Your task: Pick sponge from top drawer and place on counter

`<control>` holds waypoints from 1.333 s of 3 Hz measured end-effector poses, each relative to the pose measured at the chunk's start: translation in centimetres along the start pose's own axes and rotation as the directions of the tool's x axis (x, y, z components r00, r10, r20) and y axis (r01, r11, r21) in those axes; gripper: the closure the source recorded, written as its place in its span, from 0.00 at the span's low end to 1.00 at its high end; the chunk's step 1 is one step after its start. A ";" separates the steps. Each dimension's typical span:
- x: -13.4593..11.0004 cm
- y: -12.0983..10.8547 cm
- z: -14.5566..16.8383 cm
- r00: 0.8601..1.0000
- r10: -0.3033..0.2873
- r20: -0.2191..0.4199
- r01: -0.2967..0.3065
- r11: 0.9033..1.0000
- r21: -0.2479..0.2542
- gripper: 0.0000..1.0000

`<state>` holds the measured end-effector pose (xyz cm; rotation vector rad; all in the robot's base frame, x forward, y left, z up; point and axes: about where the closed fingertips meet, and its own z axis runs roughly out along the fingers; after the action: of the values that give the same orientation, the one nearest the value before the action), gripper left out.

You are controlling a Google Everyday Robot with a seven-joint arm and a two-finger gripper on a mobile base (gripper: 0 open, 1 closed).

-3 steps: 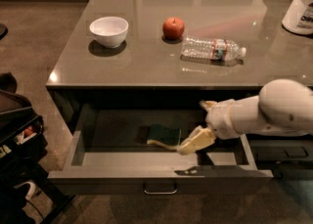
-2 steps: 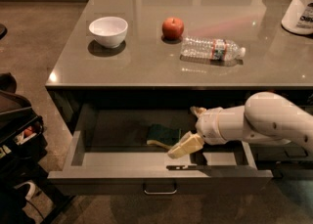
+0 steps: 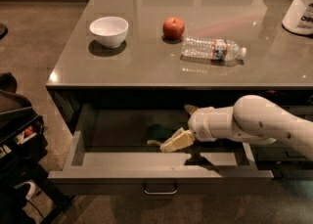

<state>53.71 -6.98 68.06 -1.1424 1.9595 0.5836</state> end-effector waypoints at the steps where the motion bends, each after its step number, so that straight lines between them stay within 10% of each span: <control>1: 0.1 -0.1 0.2 1.000 0.003 0.001 -0.003 1.000 0.001 0.00; 4: -0.1 -0.3 4.6 0.998 0.010 0.064 -0.014 0.998 0.060 0.00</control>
Offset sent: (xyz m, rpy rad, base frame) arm 0.0016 -0.0047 0.0059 0.0266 -0.0617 -0.0884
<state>55.78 -3.82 65.45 -1.0626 1.9178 0.5574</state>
